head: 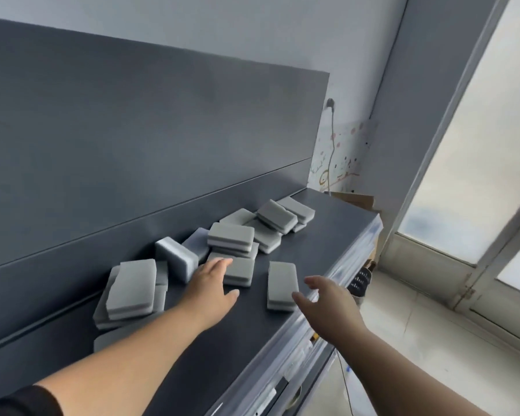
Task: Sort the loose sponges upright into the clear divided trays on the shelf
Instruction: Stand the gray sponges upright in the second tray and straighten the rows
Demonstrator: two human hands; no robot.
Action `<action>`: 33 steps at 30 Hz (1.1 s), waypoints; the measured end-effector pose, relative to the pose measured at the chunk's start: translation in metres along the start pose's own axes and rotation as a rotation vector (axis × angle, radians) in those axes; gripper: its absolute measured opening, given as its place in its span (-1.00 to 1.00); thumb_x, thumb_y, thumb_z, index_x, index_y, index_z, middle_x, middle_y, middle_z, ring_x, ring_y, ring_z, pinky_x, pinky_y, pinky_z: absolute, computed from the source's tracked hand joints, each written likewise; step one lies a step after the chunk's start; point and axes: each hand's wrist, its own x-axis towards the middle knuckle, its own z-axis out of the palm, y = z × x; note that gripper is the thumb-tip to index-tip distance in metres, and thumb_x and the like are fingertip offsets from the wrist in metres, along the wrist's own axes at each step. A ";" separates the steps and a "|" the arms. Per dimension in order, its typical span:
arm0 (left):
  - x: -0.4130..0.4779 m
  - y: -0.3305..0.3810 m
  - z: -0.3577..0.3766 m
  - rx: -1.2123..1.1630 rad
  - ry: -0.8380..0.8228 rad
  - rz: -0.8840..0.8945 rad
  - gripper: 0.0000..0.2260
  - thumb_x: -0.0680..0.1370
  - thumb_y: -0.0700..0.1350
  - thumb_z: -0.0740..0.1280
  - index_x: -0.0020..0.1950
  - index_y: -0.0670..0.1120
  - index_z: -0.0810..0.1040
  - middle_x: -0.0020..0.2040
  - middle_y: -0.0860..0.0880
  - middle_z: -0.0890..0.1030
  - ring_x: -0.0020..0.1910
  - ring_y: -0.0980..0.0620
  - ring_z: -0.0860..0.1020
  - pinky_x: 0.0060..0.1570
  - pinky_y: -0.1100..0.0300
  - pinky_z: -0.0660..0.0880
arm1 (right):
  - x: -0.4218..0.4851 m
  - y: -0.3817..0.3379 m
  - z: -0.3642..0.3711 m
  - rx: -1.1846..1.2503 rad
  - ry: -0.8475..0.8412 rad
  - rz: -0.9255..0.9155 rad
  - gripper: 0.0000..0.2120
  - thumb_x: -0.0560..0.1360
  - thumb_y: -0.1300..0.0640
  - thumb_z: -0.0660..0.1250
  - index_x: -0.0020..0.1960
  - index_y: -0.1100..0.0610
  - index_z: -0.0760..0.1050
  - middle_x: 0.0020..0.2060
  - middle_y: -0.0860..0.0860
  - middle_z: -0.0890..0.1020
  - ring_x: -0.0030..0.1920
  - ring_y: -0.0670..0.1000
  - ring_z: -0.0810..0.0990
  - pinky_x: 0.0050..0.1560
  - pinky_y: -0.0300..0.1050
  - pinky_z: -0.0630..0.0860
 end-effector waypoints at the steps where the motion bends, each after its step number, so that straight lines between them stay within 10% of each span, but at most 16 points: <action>1: 0.009 -0.002 0.005 0.044 -0.010 -0.013 -0.40 0.55 0.02 0.29 0.53 -0.03 0.13 0.53 0.02 0.15 0.50 0.03 0.11 0.45 0.20 0.06 | 0.014 -0.002 0.003 -0.072 -0.021 -0.017 -0.49 0.49 -0.24 0.22 0.36 -0.02 0.40 0.27 -0.08 0.51 0.30 0.00 0.43 0.26 -0.05 0.41; 7: 0.039 -0.003 0.033 0.285 -0.106 -0.189 -0.38 0.58 0.17 0.15 0.56 0.07 -0.05 0.56 0.05 0.01 0.53 -0.01 -0.03 0.50 0.08 -0.03 | 0.084 -0.008 0.021 -0.338 -0.204 -0.214 -0.42 0.42 -0.39 0.13 0.17 0.03 0.45 0.15 -0.01 0.54 0.22 0.09 0.45 0.20 0.02 0.37; 12: 0.044 0.016 0.040 0.388 -0.052 -0.351 -0.41 0.55 0.28 0.11 0.52 0.11 0.09 0.38 0.06 0.28 0.37 -0.01 0.24 0.35 0.13 0.23 | 0.127 -0.003 0.024 -0.247 -0.388 -0.362 -0.38 0.36 -0.25 0.34 0.28 0.03 0.27 0.13 0.00 0.56 0.18 0.09 0.52 0.12 -0.02 0.44; 18: 0.038 0.037 0.043 0.374 0.000 -0.524 -0.44 0.40 0.35 0.29 0.29 0.09 0.40 0.20 0.08 0.37 0.27 0.03 0.32 0.22 0.18 0.33 | 0.154 0.007 0.024 -0.156 -0.574 -0.344 -0.54 0.24 -0.18 0.43 -0.04 0.08 0.41 -0.12 -0.04 0.54 -0.10 0.03 0.55 -0.20 -0.14 0.45; 33: -0.120 0.046 -0.011 -0.324 0.564 -0.838 -0.40 0.27 0.16 0.55 0.19 0.12 0.36 0.08 0.12 0.50 0.01 0.10 0.51 -0.06 0.15 0.51 | 0.043 -0.035 0.027 0.551 -0.864 -0.384 -0.56 0.34 0.14 0.51 0.16 -0.01 0.45 -0.03 -0.04 0.62 -0.03 -0.02 0.60 -0.10 -0.15 0.52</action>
